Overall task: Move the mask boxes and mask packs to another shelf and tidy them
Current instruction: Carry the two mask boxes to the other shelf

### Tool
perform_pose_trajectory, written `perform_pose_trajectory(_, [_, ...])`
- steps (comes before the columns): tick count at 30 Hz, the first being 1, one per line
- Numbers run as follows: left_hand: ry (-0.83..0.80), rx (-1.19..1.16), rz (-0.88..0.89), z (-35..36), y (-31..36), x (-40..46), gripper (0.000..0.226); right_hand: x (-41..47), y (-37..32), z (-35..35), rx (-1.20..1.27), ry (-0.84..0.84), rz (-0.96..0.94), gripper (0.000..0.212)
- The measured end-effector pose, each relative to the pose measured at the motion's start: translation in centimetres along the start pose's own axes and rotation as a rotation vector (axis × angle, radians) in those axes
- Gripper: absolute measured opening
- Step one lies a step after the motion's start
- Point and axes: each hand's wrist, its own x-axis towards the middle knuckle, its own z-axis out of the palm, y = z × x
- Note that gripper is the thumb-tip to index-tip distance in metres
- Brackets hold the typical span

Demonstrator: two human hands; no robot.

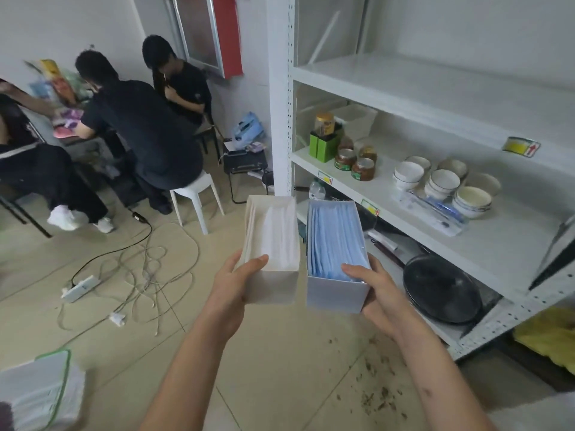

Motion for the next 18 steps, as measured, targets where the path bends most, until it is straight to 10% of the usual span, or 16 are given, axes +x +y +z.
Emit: perform_pose_trajectory(18, [-0.016,-0.008,0.027,-2.8,12.4,27.8,0.106,27.7,-10.3,9.8,-0.008,-0.014,-0.007,0.08])
